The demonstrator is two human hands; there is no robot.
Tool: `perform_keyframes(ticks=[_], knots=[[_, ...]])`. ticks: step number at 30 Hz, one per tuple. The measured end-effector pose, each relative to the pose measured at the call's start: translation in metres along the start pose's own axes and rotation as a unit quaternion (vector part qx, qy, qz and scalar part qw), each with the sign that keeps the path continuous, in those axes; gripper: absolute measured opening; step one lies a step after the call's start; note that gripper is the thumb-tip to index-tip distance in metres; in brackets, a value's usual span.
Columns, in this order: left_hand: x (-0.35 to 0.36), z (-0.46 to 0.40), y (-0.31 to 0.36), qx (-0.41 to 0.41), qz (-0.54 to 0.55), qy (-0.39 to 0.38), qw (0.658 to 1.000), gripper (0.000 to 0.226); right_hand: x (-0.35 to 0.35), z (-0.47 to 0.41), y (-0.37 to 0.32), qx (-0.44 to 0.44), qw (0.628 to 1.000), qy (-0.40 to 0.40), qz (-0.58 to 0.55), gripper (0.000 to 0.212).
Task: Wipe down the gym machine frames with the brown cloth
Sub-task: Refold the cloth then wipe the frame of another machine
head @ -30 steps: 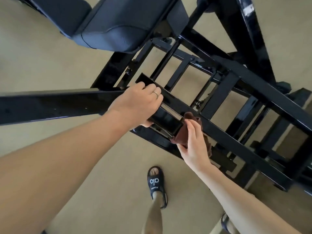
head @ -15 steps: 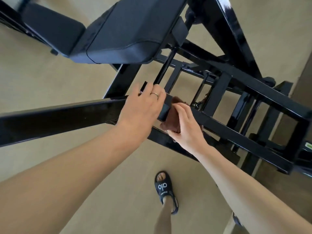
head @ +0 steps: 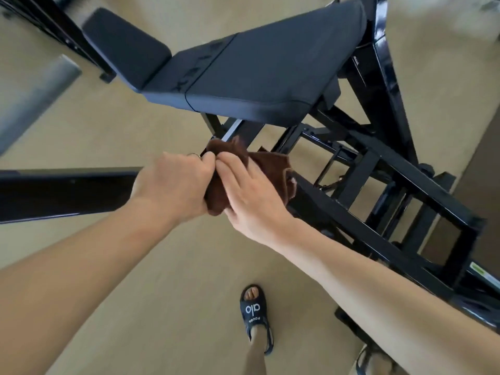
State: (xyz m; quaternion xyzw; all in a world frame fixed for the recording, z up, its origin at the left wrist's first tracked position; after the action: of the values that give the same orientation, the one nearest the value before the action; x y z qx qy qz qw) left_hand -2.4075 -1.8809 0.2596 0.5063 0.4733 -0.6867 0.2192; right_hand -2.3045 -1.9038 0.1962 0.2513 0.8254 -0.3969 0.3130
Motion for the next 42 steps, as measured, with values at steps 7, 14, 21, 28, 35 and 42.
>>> perform_keyframes(ticks=[7,14,21,28,35,42], knots=[[0.000,0.002,-0.002,-0.025,0.012,0.034,0.999,0.052,-0.008,0.029,0.058,0.048,0.998,0.012,-0.029,0.066],[0.006,0.003,0.003,-0.012,-0.034,0.010,0.999,0.062,-0.006,0.105,0.121,0.314,0.947,-0.021,-0.069,0.068],[0.008,0.002,0.005,-0.010,-0.023,0.020,0.999,0.052,-0.003,0.012,0.042,0.021,0.999,-0.028,0.014,0.070],[0.007,0.001,0.004,-0.013,-0.015,0.030,0.999,0.047,-0.006,0.006,0.035,-0.047,0.997,0.003,-0.054,0.057],[0.006,0.003,0.001,-0.024,-0.044,0.027,0.998,0.053,-0.009,0.087,0.113,0.316,0.945,0.018,-0.088,0.065],[-0.003,0.004,-0.005,-0.042,0.044,-0.077,0.995,0.058,-0.009,0.064,0.088,0.286,0.958,-0.015,0.002,0.075]])
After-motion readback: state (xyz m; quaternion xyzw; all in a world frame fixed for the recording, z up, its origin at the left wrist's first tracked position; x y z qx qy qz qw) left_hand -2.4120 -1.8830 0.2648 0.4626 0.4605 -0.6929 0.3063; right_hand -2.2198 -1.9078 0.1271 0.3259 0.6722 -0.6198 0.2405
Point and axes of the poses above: each hand's wrist, its own z-axis away from the middle knuckle, its own x-axis out of the palm, y = z × x, the point moved 6 cm from there along -z, towards the middle knuckle, and after that the axes turned 12 degrees about y, right-handed, at the moved point
